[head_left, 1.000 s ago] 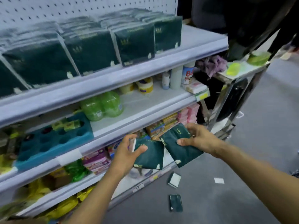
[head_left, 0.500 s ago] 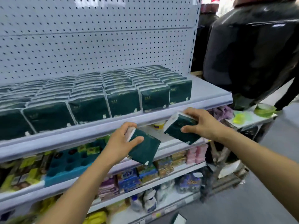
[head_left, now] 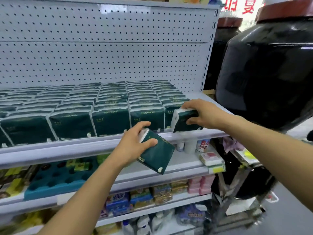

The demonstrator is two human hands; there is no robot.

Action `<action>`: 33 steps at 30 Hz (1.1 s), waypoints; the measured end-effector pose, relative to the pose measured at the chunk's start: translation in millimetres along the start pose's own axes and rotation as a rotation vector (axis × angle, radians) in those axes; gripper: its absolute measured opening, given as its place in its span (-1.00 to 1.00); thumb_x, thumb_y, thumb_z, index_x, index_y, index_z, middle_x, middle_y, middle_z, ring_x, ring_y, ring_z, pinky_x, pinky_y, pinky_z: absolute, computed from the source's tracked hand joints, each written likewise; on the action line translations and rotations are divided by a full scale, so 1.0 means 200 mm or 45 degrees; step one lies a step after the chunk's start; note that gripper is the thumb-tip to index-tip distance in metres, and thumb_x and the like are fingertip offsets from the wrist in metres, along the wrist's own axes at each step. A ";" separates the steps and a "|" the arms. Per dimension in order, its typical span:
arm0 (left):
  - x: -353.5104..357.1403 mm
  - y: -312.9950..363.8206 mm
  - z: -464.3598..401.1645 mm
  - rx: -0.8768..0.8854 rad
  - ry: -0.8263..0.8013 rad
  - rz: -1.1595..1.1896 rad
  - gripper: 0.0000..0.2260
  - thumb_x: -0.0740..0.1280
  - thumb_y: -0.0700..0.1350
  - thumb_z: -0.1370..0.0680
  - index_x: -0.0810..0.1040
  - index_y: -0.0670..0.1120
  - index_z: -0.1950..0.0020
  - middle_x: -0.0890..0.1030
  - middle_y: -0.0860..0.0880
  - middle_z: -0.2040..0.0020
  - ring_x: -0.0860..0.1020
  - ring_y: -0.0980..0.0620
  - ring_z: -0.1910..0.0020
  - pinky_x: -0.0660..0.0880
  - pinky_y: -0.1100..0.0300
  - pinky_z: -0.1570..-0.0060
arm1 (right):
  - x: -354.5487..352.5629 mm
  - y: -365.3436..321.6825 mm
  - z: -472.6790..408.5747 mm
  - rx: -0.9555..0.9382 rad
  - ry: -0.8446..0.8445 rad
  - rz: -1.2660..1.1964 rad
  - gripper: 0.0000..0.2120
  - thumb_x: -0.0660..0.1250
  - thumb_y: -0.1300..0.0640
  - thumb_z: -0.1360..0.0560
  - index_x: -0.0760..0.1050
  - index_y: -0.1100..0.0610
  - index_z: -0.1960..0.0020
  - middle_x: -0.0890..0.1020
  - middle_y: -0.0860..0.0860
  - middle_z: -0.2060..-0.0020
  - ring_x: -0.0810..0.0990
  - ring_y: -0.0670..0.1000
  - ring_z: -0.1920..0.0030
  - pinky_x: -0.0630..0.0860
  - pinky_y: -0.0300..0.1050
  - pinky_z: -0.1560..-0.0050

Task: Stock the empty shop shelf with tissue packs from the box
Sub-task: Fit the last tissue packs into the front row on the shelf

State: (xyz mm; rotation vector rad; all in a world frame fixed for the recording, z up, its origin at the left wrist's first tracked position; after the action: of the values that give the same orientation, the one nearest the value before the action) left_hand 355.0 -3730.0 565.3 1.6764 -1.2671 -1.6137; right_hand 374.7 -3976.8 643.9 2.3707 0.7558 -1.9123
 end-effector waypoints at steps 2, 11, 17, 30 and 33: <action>0.02 0.01 -0.02 -0.027 0.021 0.027 -0.48 0.49 -0.01 -0.48 0.40 0.17 -0.39 0.52 0.06 -0.21 0.53 0.11 -0.11 0.47 0.36 0.12 | 0.01 0.00 -0.05 -0.058 -0.020 0.021 -0.63 0.49 0.16 -0.42 0.47 0.00 -0.17 0.55 -0.05 -0.01 0.55 0.11 0.00 0.52 0.15 -0.05; 0.01 0.02 -0.06 -0.080 0.087 -0.030 -0.47 0.50 0.00 -0.47 0.40 0.15 -0.39 0.51 0.04 -0.24 0.51 0.03 -0.20 0.53 0.08 -0.17 | 0.08 0.05 -0.17 -0.251 0.082 0.307 -0.49 0.47 0.05 -0.44 0.43 -0.04 -0.35 0.44 0.03 -0.24 0.33 0.08 -0.26 0.22 0.00 -0.18; 0.00 0.01 -0.08 -0.082 0.112 -0.035 -0.48 0.51 0.00 -0.46 0.42 0.15 -0.37 0.52 0.08 -0.19 0.53 0.09 -0.13 0.53 0.13 -0.12 | 0.15 0.07 -0.15 -0.256 0.211 0.421 -0.35 0.38 -0.13 -0.48 0.20 -0.23 -0.49 0.21 -0.01 -0.51 0.14 0.10 -0.48 0.16 0.32 -0.38; 0.00 -0.02 -0.13 -0.073 0.087 -0.064 -0.51 0.52 0.01 -0.44 0.43 0.18 -0.32 0.53 0.07 -0.19 0.53 0.04 -0.16 0.50 0.01 -0.23 | 0.27 0.11 -0.22 -0.237 0.268 0.425 -0.20 0.42 -0.20 -0.40 0.14 -0.12 -0.53 0.31 0.06 -0.45 0.28 0.17 -0.41 0.37 0.26 -0.27; 0.00 -0.03 -0.13 -0.077 0.078 -0.066 -0.50 0.52 0.02 -0.44 0.42 0.19 -0.32 0.52 0.07 -0.21 0.52 0.03 -0.18 0.49 -0.01 -0.24 | 0.30 0.12 -0.19 -0.238 0.262 0.427 -0.24 0.33 -0.24 -0.46 0.08 -0.12 -0.55 0.27 0.03 -0.48 0.21 0.15 -0.46 0.30 0.27 -0.35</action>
State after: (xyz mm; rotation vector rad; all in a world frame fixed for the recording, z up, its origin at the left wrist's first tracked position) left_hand 380.9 -3734.0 564.7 1.7209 -1.1426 -1.6017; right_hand 426.4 -3965.1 590.2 2.4140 0.4780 -1.4242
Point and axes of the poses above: each hand's wrist, its own z-axis away from the middle knuckle, its own x-axis out of the palm, y = z × x, the point moved 4 cm from there along -z, towards the middle knuckle
